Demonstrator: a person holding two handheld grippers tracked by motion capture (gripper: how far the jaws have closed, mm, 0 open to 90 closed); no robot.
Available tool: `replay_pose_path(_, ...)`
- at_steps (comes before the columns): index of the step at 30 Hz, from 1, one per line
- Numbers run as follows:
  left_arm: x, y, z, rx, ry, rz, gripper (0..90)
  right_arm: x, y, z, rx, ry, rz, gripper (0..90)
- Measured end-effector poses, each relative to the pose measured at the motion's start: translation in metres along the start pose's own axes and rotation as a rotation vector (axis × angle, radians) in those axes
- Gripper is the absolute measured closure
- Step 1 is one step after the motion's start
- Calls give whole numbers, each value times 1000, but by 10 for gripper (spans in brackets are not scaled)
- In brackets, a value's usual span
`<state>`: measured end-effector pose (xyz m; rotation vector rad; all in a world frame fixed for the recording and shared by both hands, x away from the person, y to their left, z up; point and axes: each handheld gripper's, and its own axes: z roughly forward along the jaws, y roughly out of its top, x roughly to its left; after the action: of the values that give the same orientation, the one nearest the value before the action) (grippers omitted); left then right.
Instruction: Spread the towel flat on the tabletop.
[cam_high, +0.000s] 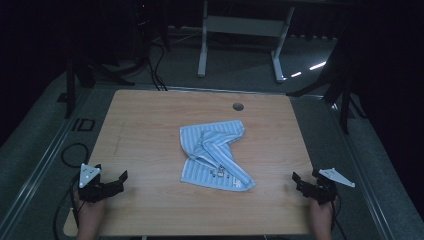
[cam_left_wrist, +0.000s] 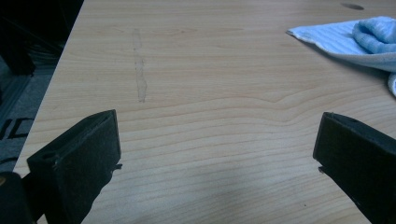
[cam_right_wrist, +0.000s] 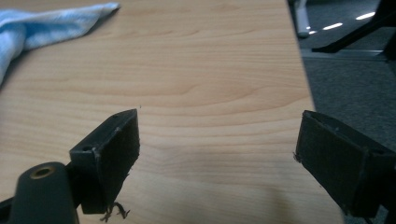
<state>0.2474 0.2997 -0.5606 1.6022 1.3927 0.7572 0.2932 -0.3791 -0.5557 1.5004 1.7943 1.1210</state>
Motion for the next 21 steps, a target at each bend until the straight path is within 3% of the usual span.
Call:
replay_pose_path(4, 0, 0, 0, 9, 1, -10, 6, 1, 0, 2, 23, 10, -18, 135)
replay_pose_path(6, 1, 1, 0, 12, 10, -34, 6, 3, 1, 3, 37, 13, -23, 138)
replay_pose_path(9, 1, 1, 0, 21, -3, -43, 6, 3, 1, 4, 53, 25, -29, 138)
replay_pose_path(12, -1, 2, 2, 75, -49, -31, 6, 3, 2, 5, 71, 58, -43, 138)
replay_pose_path(15, -4, 6, 3, 126, -87, -4, 6, 4, 2, 6, 101, 68, -91, 140)
replay_pose_path(17, -5, 11, 3, 172, -146, 8, 6, 5, 3, 7, 126, 105, -116, 143)
replay_pose_path(19, -8, 16, 3, 262, -185, 78, 6, 5, 6, 7, 167, 138, -135, 147)
replay_pose_path(21, -10, 20, 2, 335, -191, 148, 6, 5, 9, 5, 189, 147, -162, 149)
